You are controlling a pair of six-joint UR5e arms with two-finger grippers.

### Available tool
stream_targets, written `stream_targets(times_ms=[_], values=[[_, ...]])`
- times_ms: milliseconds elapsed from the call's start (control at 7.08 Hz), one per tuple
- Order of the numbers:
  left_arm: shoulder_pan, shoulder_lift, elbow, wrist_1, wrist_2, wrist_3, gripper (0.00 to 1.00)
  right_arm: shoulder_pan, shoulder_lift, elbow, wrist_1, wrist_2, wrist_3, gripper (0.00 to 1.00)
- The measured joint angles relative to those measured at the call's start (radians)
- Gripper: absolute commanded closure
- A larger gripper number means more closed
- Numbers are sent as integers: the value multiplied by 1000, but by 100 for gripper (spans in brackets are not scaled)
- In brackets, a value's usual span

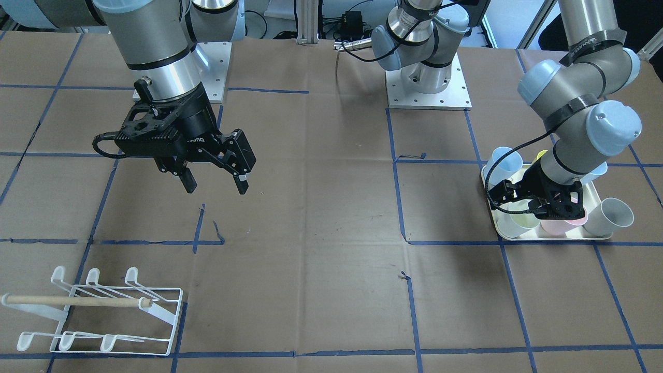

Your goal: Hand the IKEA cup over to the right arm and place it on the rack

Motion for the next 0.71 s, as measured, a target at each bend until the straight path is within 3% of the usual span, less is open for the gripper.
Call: stream_targets(times_ms=[141, 565, 706], values=[[7, -12, -6, 11, 0, 0, 1, 0, 3, -1, -21, 22, 45, 0], [16, -21, -10, 29, 2, 9, 89, 0, 35, 10, -175, 121, 162, 0], [17, -21, -7, 30, 3, 13, 100, 0, 51, 17, -256, 140, 267, 0]])
